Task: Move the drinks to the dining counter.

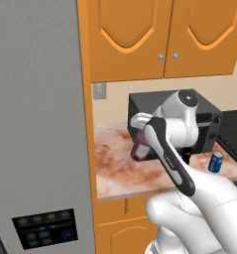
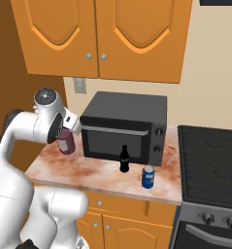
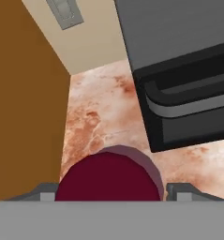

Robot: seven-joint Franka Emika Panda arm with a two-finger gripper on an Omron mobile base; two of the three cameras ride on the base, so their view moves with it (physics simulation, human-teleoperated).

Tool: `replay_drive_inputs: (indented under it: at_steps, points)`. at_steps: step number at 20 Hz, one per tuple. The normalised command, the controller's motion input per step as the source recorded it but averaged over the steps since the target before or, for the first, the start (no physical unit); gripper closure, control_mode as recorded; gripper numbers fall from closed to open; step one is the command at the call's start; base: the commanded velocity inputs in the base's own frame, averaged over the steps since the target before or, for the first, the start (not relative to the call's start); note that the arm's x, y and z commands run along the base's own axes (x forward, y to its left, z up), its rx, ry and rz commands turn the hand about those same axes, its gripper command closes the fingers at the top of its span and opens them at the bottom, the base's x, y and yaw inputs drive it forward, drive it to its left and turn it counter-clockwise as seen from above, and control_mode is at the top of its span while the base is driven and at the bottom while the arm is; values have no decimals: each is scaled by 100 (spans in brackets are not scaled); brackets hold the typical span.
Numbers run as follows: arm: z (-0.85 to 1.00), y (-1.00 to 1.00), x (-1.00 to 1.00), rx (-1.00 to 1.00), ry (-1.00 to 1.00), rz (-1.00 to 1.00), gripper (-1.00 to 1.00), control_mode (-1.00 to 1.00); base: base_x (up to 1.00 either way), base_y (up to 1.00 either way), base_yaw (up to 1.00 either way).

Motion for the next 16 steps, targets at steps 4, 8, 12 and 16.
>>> replay_drive_inputs:
  at_steps: [4, 8, 12, 16]
  points:
    - [78, -15, -43, 2, 2, 0, 100, -100, 0, 0, 0]
    - [71, -12, -40, 0, 1, 0, 100, -100, 0, 0, 0]
    - [46, -22, -55, 0, 0, 0, 100, -100, 0, 0, 0]
    - [6, -16, -67, 0, 6, 0, 100, -100, 0, 0, 0]
